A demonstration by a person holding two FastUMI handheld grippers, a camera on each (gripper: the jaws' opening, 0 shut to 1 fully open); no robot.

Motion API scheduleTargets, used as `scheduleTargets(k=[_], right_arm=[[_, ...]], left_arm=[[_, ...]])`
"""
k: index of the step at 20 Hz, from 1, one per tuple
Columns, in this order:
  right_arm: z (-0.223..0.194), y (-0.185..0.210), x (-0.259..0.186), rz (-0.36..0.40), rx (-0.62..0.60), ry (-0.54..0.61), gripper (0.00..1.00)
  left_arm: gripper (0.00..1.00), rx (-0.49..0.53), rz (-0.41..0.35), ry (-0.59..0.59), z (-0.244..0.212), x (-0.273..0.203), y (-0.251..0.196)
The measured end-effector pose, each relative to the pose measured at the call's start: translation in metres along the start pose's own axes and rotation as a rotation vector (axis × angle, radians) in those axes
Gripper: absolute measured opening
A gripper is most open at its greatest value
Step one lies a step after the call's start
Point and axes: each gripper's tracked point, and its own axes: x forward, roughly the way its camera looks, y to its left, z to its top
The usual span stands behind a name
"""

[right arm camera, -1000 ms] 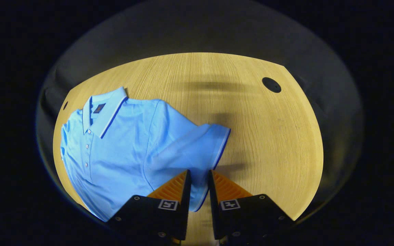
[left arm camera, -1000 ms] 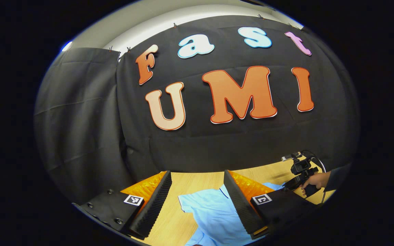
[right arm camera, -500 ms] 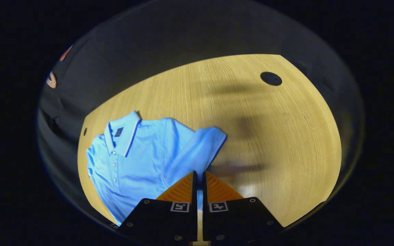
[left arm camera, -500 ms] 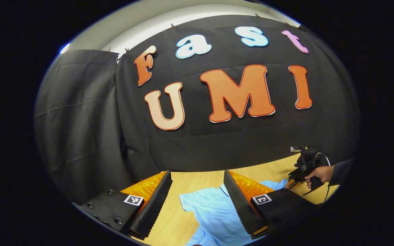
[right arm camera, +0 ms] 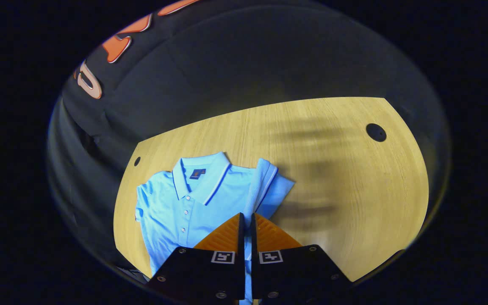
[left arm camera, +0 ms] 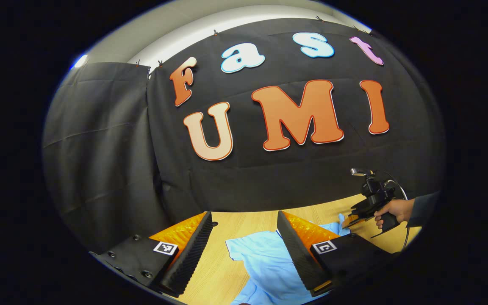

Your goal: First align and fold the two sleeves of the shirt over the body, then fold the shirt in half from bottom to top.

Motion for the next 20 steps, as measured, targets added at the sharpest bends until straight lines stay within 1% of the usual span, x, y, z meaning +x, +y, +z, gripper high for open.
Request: scheduleTargets(k=[3, 5, 6, 7, 8, 9, 10, 11, 12, 13, 14, 15, 16, 18, 19, 20], right_arm=[[0.003, 0.028, 0.013, 0.023, -0.04, -0.001, 0.07], [-0.001, 0.054, 0.018, 0.073, -0.046, -0.001, 0.08], [-0.007, 0.066, 0.016, 0.103, -0.054, 0.012, 0.17], [-0.012, 0.071, 0.016, 0.108, -0.069, 0.021, 0.22], [-0.014, 0.071, 0.013, 0.093, -0.095, 0.021, 0.29], [-0.016, 0.07, 0.009, 0.07, -0.122, 0.015, 0.24], [-0.014, 0.07, 0.001, 0.054, -0.139, -0.005, 0.39], [-0.011, 0.07, -0.008, 0.041, -0.147, -0.031, 0.43], [-0.008, 0.07, -0.017, 0.028, -0.147, -0.056, 0.5], [-0.007, 0.067, -0.027, 0.013, -0.144, -0.075, 0.53], [-0.006, 0.063, -0.038, -0.011, -0.14, -0.096, 0.6], [-0.007, 0.059, -0.048, -0.037, -0.131, -0.116, 0.64], [-0.008, 0.055, -0.058, -0.063, -0.118, -0.131, 0.71], [-0.011, 0.051, -0.077, -0.095, -0.074, -0.161, 0.75], [-0.015, 0.05, -0.087, -0.108, -0.052, -0.172, 0.76], [-0.019, 0.047, -0.096, -0.124, -0.036, -0.189, 0.77]], left_arm=[[1.0, -0.038, 0.008, 0.014, -0.007, 0.002, 0.014], [0.99, -0.088, 0.0, 0.041, -0.02, 0.01, 0.022], [1.0, -0.112, -0.004, 0.056, -0.028, 0.015, 0.025], [0.99, -0.133, -0.01, 0.072, -0.033, 0.02, 0.03], [0.99, -0.152, -0.025, 0.083, -0.04, 0.025, 0.032], [1.0, -0.164, -0.036, 0.101, -0.046, 0.031, 0.037], [1.0, -0.177, -0.049, 0.118, -0.056, 0.039, 0.04], [0.98, -0.195, -0.074, 0.135, -0.062, 0.047, 0.041], [0.98, -0.219, -0.105, 0.149, -0.069, 0.057, 0.042], [0.99, -0.241, -0.137, 0.174, -0.077, 0.068, 0.044], [1.0, -0.262, -0.169, 0.2, -0.086, 0.081, 0.043], [1.0, -0.272, -0.194, 0.236, -0.096, 0.091, 0.044], [1.0, -0.266, -0.213, 0.272, -0.107, 0.101, 0.046], [0.99, -0.239, -0.243, 0.32, -0.125, 0.12, 0.054], [0.96, -0.224, -0.253, 0.353, -0.134, 0.129, 0.057], [0.96, -0.215, -0.263, 0.387, -0.146, 0.14, 0.058]])
